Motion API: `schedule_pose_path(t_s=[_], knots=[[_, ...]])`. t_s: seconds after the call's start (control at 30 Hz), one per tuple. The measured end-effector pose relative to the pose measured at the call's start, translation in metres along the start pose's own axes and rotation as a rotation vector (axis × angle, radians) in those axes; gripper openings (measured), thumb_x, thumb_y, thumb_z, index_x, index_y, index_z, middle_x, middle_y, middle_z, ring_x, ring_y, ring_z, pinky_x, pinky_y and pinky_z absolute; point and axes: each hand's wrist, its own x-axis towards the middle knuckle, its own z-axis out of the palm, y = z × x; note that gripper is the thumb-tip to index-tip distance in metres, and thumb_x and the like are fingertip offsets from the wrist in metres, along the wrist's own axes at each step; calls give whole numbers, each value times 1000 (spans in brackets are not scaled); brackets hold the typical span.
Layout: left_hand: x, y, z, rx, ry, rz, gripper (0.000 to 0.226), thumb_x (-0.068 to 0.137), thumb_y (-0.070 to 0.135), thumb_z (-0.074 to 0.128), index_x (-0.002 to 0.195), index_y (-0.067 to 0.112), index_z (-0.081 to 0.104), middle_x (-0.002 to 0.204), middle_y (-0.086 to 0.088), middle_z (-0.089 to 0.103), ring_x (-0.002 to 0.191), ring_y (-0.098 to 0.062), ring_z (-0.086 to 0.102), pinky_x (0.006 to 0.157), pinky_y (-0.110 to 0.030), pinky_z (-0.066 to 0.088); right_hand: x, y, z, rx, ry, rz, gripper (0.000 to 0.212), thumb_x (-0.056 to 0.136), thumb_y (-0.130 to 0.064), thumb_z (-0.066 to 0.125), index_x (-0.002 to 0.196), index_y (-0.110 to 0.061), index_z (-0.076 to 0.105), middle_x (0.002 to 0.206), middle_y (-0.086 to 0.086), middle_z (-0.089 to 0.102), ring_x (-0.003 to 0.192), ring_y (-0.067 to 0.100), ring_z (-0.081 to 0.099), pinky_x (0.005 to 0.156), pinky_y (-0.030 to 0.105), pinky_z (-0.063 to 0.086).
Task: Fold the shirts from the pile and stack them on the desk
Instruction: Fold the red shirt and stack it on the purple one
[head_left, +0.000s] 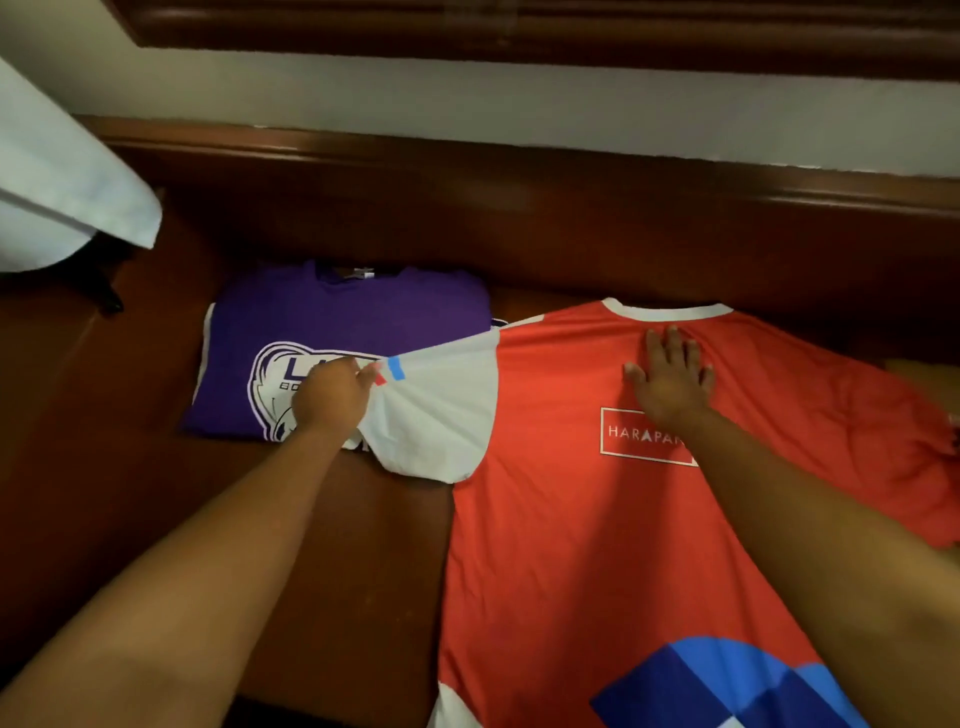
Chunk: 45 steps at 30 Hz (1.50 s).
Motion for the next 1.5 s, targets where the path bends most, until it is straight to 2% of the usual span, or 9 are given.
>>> schedule_pose_path(t_s=[0.2,0.33,0.43,0.63,0.93,1.13,1.27,1.37,1.5], knots=[[-35,45,23,-87,241,207,33,90,24,59,119,7,60,125,-18,54,121,-36,45,99,-50,37,-60,42,-6,101,222,-54,71,89,-52,22,145,-13,38,157,9,26,146,29,16,115,52,12],[-72,97,61,7,10,507,50,95,33,47,141,16,43,154,-11,31,144,-32,23,115,-49,19,-96,79,21,-18,171,26,79,85,-60,11,150,-18,29,161,5,14,148,28,7,116,52,6],[-58,101,79,68,-99,372,60,98,41,39,152,20,21,161,-7,10,148,-29,5,117,-45,9,-86,88,29,-118,135,48,79,84,-62,3,153,-26,18,162,2,5,149,27,0,117,50,2],[-41,110,73,132,-81,354,61,101,38,35,153,14,15,161,-9,7,148,-29,3,118,-44,7,-74,86,16,-58,118,28,67,94,-55,17,154,-23,18,162,4,5,149,27,0,117,51,3],[-206,103,124,133,-159,640,59,91,45,34,145,20,38,154,-6,33,141,-27,31,112,-44,19,-208,131,69,-61,93,-55,71,94,-61,7,152,-23,19,161,2,8,148,26,8,117,48,6],[-198,99,118,108,-89,473,60,89,43,31,136,10,50,145,-13,45,134,-32,42,109,-49,32,-222,157,50,165,208,106,74,91,-51,21,142,-1,40,151,19,34,141,36,28,115,47,22],[-243,72,115,-47,-28,376,54,85,39,41,127,8,56,135,-19,52,124,-37,48,100,-51,39,-297,180,48,265,358,150,47,92,-24,46,127,7,53,131,27,53,121,41,48,103,46,37],[-306,30,120,-237,32,98,50,81,21,69,126,2,56,129,-25,50,114,-44,47,94,-52,40,-361,211,63,398,490,387,40,83,-17,49,112,7,62,109,30,61,103,43,57,89,46,45],[-373,-4,114,-442,-46,-415,47,86,25,67,128,10,53,139,-20,39,122,-42,37,100,-51,32,-411,231,86,635,456,643,28,86,-18,54,101,2,66,104,27,65,98,41,60,85,41,44]])
